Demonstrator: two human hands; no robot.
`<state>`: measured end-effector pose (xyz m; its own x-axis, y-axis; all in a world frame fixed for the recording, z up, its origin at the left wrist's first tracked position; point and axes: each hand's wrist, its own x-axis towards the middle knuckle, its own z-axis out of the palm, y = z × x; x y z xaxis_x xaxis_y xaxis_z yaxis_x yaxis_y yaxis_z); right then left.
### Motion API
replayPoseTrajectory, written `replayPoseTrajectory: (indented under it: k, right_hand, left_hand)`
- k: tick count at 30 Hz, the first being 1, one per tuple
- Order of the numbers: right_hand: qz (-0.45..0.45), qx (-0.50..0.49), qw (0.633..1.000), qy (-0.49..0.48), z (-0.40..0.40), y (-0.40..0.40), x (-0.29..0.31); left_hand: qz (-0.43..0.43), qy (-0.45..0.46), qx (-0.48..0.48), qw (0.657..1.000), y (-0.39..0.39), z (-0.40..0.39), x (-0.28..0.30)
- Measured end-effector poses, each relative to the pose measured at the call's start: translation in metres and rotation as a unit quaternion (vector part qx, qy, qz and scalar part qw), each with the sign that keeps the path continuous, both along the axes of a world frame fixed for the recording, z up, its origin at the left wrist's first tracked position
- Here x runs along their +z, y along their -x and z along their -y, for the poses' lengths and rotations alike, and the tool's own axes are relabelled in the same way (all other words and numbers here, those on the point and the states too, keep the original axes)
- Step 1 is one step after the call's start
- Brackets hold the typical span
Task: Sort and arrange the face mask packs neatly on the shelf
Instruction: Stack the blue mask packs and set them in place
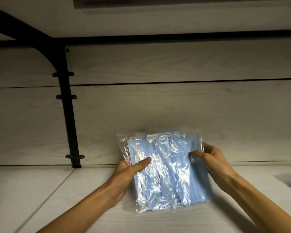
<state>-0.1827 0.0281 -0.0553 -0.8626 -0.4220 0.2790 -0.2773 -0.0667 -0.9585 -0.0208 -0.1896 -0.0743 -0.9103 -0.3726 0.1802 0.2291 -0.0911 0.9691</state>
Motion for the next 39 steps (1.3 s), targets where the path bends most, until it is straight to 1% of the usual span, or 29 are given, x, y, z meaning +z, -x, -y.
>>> replayPoseTrajectory:
  k: [4, 6, 9, 11, 14, 16, 20, 24, 27, 30, 34, 37, 39]
  right_hand:
    - [-0.005, 0.036, 0.999, -0.004, 0.005, -0.002, -0.006]
    - [0.008, 0.060, 0.998, -0.016, 0.005, -0.001, -0.007]
    - [0.039, 0.129, 0.990, -0.038, 0.006, -0.003, -0.008]
    - [0.057, 0.155, 0.985, -0.052, 0.006, -0.004, -0.008]
    - [0.075, 0.194, 0.976, -0.059, 0.005, -0.006, -0.007]
    - [0.070, 0.164, 0.982, -0.058, 0.004, -0.006, -0.005]
    - [0.067, 0.042, 0.996, -0.047, 0.003, -0.004, -0.005]
    - [0.050, -0.013, 0.998, -0.033, 0.002, -0.003, -0.005]
    - [0.068, -0.046, 0.996, -0.018, 0.001, 0.006, -0.007]
    - [0.097, -0.034, 0.994, -0.018, -0.001, 0.011, -0.009]
    - [0.114, 0.002, 0.993, -0.022, -0.003, 0.013, -0.011]
    - [0.128, 0.053, 0.990, -0.033, -0.002, 0.011, -0.011]
    - [0.153, 0.101, 0.982, -0.037, -0.001, 0.009, -0.012]
  left_hand:
    - [-0.004, 0.048, 0.031, 0.998, -0.002, 0.000, -0.002]
    - [-0.001, 0.057, 0.045, 0.997, -0.003, 0.001, -0.002]
    - [0.009, 0.063, 0.063, 0.996, -0.003, -0.002, -0.001]
    - [0.015, 0.062, 0.081, 0.995, -0.004, -0.003, -0.001]
    - [0.027, 0.071, 0.069, 0.995, -0.003, 0.000, -0.001]
    - [0.027, 0.066, 0.066, 0.995, -0.004, 0.000, 0.001]
    - [0.035, 0.056, 0.075, 0.995, -0.005, -0.002, 0.003]
    - [0.040, 0.044, 0.090, 0.994, -0.005, -0.002, 0.004]
    - [0.042, 0.030, 0.098, 0.994, -0.004, -0.001, 0.004]
    - [0.048, 0.019, 0.087, 0.995, -0.003, -0.001, 0.004]
    - [0.052, -0.012, 0.100, 0.994, -0.003, -0.001, 0.005]
    - [0.057, 0.012, 0.101, 0.993, -0.004, -0.001, 0.005]
    - [0.041, 0.030, 0.075, 0.996, -0.007, -0.002, 0.006]
